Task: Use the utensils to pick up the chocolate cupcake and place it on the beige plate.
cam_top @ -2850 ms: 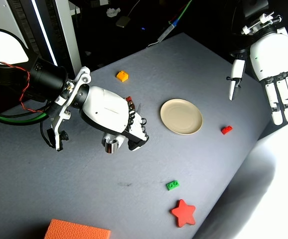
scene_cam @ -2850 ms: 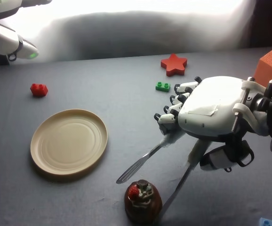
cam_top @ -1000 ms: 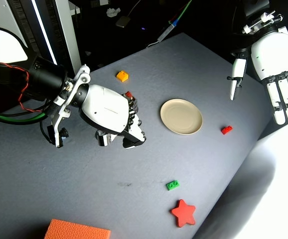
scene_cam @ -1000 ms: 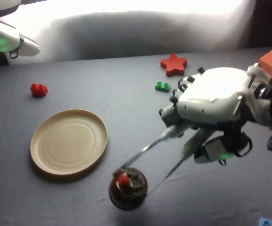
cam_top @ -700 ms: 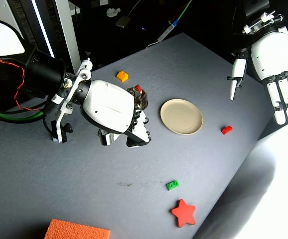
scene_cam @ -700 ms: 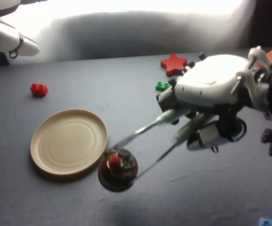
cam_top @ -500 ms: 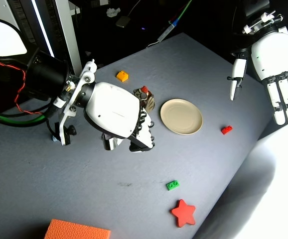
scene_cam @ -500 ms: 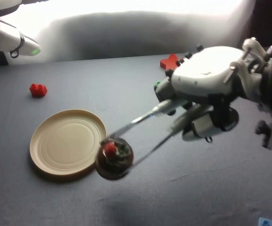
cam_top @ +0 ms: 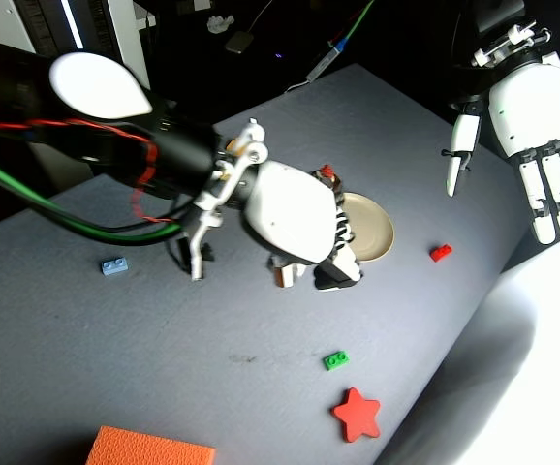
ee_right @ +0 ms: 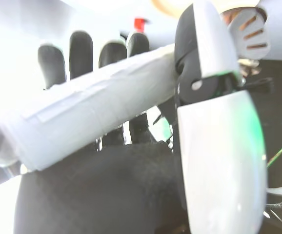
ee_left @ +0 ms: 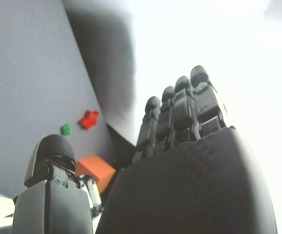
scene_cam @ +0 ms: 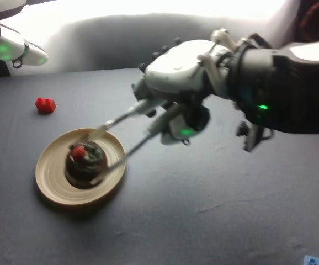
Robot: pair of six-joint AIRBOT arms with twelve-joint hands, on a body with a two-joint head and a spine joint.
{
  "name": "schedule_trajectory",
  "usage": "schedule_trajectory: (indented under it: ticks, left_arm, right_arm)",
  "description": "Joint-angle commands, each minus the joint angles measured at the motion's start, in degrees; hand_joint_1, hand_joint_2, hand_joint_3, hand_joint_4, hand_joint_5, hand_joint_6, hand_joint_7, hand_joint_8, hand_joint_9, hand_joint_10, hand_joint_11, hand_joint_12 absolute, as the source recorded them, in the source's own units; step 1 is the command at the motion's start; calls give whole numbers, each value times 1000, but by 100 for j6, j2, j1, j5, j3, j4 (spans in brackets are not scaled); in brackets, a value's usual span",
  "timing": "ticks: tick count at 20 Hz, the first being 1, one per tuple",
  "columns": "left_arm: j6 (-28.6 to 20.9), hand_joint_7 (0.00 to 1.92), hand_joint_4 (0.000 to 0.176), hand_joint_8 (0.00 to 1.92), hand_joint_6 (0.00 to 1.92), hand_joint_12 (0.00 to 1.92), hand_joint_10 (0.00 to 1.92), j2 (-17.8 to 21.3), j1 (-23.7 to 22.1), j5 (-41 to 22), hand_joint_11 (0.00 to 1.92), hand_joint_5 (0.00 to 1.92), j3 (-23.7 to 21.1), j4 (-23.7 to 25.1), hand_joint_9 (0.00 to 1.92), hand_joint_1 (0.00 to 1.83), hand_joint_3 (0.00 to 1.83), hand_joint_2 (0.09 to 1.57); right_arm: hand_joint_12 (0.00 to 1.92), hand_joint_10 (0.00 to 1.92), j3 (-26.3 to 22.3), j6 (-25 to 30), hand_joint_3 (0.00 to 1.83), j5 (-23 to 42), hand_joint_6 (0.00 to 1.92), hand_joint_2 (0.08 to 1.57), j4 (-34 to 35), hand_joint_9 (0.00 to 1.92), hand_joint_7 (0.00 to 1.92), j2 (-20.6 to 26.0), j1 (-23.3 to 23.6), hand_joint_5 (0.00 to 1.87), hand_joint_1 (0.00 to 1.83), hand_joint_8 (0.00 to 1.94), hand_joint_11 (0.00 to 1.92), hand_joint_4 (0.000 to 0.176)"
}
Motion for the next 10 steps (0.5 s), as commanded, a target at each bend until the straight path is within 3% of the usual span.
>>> schedule_trajectory:
  ticks: [1, 5, 10]
  left_arm:
    - [15, 11, 0, 0, 0, 79, 0, 21, -97, -517, 0, 21, 60, -19, 13, 301, 1, 1132]
    - [16, 39, 0, 1, 1, 177, 2, -36, -125, -512, 0, 51, 161, -19, 77, 304, 0, 1127]
    - [16, 44, 0, 2, 4, 249, 2, -107, -137, -486, 0, 82, 206, -20, 70, 287, 1, 1134]
  right_arm:
    - [1733, 1428, 70, 9, 1, 113, 1387, 1305, -147, 436, 622, -25, 128, 670, 1104, 1632, 379, 0]
    - [1718, 1440, 666, -33, 0, 140, 1407, 1310, -140, 442, 644, -578, 171, 640, 1102, 1628, 350, 0]
    - [1758, 1485, 952, -105, 1, 134, 1379, 1314, -138, 410, 614, -810, 26, 653, 1106, 1682, 350, 0]
